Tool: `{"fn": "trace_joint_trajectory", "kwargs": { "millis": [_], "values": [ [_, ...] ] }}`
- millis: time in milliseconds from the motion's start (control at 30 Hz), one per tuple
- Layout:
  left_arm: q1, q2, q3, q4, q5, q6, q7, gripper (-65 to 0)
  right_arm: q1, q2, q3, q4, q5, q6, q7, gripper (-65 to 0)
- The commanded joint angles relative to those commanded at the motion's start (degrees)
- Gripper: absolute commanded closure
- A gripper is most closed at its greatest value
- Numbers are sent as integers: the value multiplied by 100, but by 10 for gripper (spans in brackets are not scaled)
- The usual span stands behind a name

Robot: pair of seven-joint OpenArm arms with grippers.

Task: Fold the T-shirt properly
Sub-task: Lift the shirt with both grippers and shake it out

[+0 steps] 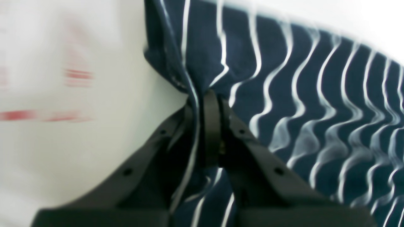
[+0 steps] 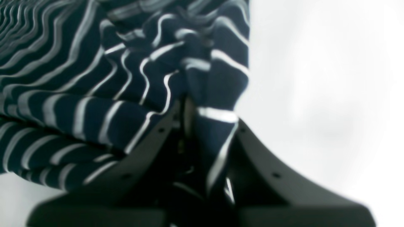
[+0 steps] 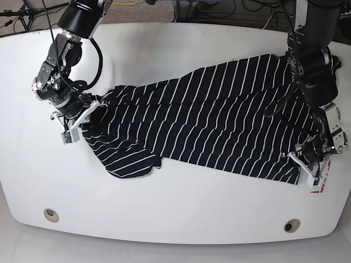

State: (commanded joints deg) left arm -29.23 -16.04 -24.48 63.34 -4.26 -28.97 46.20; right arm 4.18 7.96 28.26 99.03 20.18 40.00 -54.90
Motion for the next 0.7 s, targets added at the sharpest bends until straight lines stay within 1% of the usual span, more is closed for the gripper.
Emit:
{"fn": "trace_joint_trajectory", "kwargs": {
  "millis": [67,100,233,300,467,567,700],
  "values": [
    [141,70,-114,536,0,0,211,0,9,62,-26,167,0,0,-53,-36],
    [273,79,-158,1011,0,0,422,0,9,88,-35,273,0,0,-62,-36],
    [536,88,-158,2040,0,0,774,0,149,141,-185,308,-9,0,-62,-36],
    [615,97,-158,2470,0,0,949,0,211,299,-273,229,-9,0,-62,-36],
    [659,105,-158,3429,0,0,1363,0,510,554,-536,26,0,0,-62,-36],
    [633,105,-158,3842,0,0,1468,0,712,695,-642,-97,0,0,-62,-36],
    [554,105,-158,4264,0,0,1468,0,1143,905,-818,-299,0,0,-62,-36]
  ]
}}
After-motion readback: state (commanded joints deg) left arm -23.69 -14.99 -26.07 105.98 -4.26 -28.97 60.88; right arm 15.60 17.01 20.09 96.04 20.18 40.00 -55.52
